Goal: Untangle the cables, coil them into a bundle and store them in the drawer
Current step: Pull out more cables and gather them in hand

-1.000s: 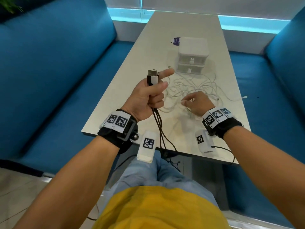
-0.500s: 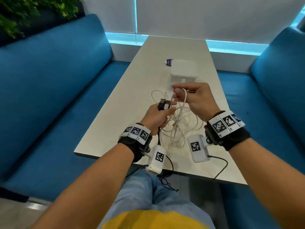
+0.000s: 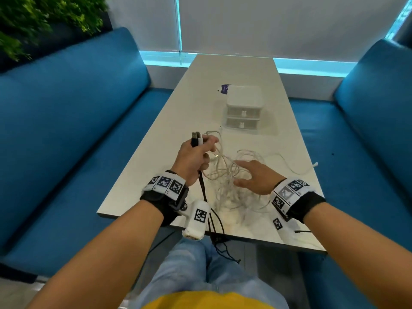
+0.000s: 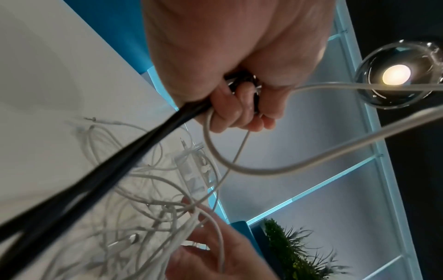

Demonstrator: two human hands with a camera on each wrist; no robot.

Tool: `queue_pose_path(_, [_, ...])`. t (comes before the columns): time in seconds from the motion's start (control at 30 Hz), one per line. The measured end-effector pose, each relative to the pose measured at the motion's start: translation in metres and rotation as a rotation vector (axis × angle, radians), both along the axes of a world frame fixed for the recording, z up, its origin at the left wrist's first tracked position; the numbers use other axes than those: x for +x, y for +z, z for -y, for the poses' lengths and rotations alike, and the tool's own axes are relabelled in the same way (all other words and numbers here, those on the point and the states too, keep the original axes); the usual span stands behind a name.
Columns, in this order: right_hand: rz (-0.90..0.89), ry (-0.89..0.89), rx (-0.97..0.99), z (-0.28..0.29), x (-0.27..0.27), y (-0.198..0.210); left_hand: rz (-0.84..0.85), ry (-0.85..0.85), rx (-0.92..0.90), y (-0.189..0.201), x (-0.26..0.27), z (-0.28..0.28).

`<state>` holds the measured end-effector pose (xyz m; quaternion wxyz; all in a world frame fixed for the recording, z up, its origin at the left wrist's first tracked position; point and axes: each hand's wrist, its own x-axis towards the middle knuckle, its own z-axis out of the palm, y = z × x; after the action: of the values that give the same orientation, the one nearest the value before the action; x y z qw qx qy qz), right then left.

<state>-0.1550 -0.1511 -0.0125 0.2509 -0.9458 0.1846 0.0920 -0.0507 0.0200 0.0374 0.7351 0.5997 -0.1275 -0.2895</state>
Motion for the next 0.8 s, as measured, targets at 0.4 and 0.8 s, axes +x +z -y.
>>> queue_pose_path(0.4, [0.315, 0.075, -0.26, -0.026, 0.022, 0.052, -0.007, -0.173, -0.298, 0.012, 0.001, -0.005])
queue_pose_path(0.8, [0.61, 0.013, 0.271, -0.016, 0.021, 0.082, 0.103, -0.144, 0.07, 0.004, 0.0, 0.02])
